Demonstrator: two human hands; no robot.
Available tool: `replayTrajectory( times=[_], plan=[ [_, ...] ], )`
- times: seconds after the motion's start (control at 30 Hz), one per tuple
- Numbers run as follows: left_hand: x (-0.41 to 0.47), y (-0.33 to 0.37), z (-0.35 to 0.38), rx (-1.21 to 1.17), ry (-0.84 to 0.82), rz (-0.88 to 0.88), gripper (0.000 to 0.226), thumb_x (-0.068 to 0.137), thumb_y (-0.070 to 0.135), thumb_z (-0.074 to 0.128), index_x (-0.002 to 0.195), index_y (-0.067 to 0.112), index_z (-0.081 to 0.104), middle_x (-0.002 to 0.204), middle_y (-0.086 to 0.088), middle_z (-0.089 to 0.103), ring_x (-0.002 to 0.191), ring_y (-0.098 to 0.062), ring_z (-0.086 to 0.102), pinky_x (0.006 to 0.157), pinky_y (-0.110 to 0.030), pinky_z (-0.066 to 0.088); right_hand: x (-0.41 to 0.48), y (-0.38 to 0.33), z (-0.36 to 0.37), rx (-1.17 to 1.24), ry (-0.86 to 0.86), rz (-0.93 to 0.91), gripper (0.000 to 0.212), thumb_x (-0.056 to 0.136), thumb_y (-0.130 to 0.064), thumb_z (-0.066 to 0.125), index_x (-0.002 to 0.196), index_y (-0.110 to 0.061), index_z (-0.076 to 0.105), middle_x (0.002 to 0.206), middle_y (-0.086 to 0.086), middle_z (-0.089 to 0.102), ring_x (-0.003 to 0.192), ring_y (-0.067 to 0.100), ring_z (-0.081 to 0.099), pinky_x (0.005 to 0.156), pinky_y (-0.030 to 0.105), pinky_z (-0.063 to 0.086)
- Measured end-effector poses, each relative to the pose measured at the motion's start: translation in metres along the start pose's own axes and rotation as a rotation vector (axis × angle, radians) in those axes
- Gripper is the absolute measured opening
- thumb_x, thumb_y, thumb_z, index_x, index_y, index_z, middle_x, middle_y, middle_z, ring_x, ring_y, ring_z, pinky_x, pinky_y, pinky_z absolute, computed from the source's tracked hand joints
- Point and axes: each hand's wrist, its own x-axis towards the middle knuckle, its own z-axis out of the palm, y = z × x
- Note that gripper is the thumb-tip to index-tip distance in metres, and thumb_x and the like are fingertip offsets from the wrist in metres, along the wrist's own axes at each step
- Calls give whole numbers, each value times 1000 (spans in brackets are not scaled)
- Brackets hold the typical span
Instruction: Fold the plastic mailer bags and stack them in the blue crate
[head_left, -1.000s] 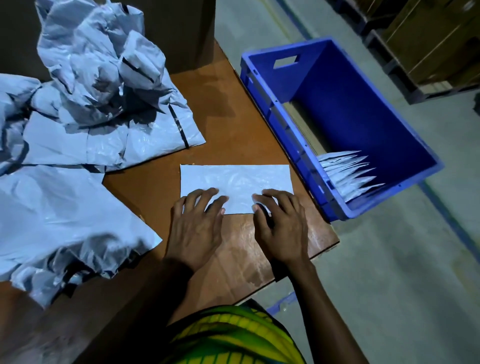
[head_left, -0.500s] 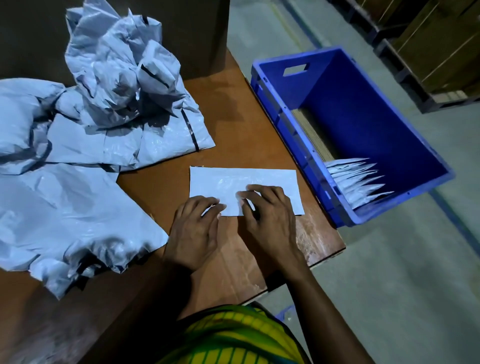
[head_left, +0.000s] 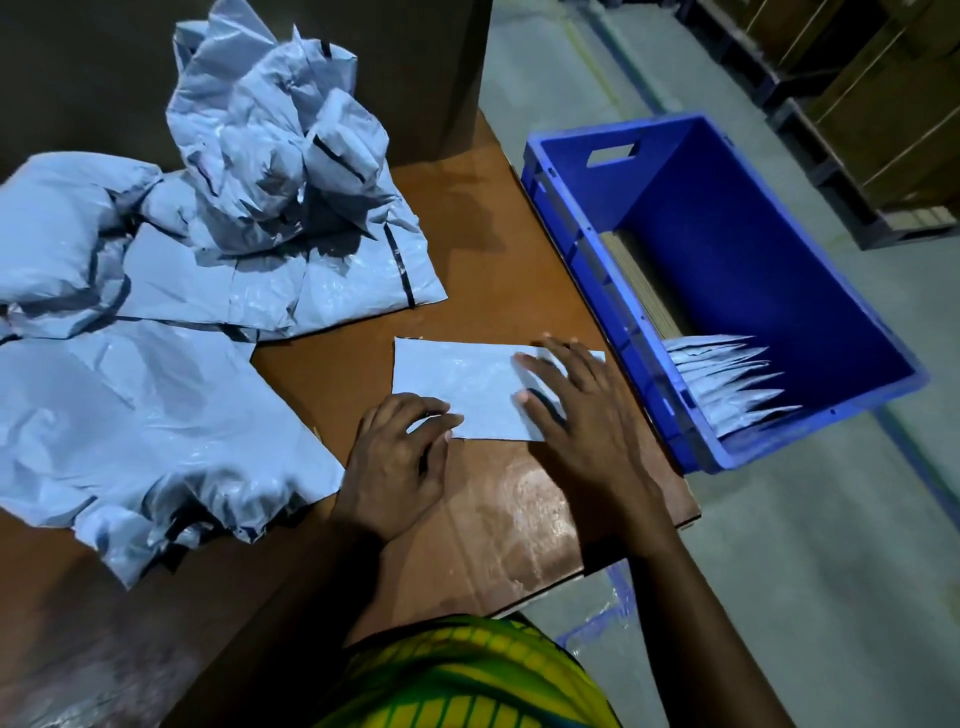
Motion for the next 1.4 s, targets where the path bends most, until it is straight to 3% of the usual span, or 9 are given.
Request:
replayTrajectory(
  times=[0.1, 0.2, 0.3, 0.4, 0.47, 0.63, 0.87, 1.0, 1.4],
  plan=[
    [0, 1, 1, -4, -6, -9, 22, 96, 15, 64, 114, 16, 77, 118, -1, 69, 113, -28, 62, 95, -47, 47, -10, 13, 6, -128, -97, -31, 55, 110, -60, 24, 163, -43, 24, 174, -11, 8, 161, 14, -9, 130, 51, 2],
    [1, 2, -1, -16, -16, -18, 22, 98, 15, 63, 115, 17, 76, 119, 0, 68, 114, -26, 61, 95, -47, 47, -8, 8, 1, -81, -96, -31, 58, 109, -63, 24, 163, -42, 25, 174, -12, 8, 161, 13, -9, 130, 53, 3],
    [0, 2, -1, -10, -24, -7, 23, 100, 17, 61, 119, 16, 74, 122, 0, 65, 116, -26, 59, 96, -47, 47, -16, 4, -11, 192, -1, -4, 59, 105, -58, 52, 158, -34, 42, 170, -14, 26, 160, 8, 7, 131, 46, 2],
    [0, 2, -1, -7, -34, -5, 23, 101, 17, 60, 120, 16, 74, 122, 0, 64, 116, -24, 58, 97, -45, 47, -34, 2, -13, 284, 123, 6, 52, 93, -49, 76, 139, -29, 67, 150, -13, 56, 149, 7, 37, 126, 42, 28],
    [0, 2, -1, -7, -28, -10, 22, 100, 17, 61, 118, 17, 74, 121, 1, 64, 115, -23, 58, 97, -44, 47, -45, 0, -3, 232, 195, 12, 37, 92, -45, 79, 123, -25, 76, 137, -11, 66, 141, 9, 48, 113, 45, 44],
    [6, 5, -2, 12, -15, 19, 23, 92, 29, 75, 112, 18, 75, 117, 0, 64, 113, -24, 59, 93, -41, 50, -51, -6, 12, 38, 289, -61, 21, 103, -35, 66, 112, -23, 80, 128, -6, 74, 135, 17, 58, 105, 44, 50],
    [26, 2, -15, 106, -94, 118, 37, 80, 28, 86, 113, 18, 74, 115, -1, 67, 108, -27, 61, 90, -39, 43, -50, -8, -4, -49, 387, -153, 13, 98, -17, 70, 108, -15, 79, 113, 3, 78, 108, 22, 72, 101, 42, 53],
    [37, 4, -29, 142, -26, 185, 34, 75, 1, 81, 106, 13, 76, 103, -1, 71, 99, -27, 61, 89, -37, 39, -47, -18, -27, -36, 299, -170, 44, 111, -43, 42, 121, -16, 75, 123, 2, 74, 117, 22, 67, 107, 45, 47],
    [111, 45, -74, 168, 187, 256, 19, 86, 17, 74, 103, 12, 78, 91, -4, 74, 91, -29, 61, 81, -42, 42, 7, 6, -94, 24, 532, -238, 12, 95, -7, 72, 104, -11, 77, 93, 1, 72, 90, 25, 63, 84, 31, 38]
  ],
)
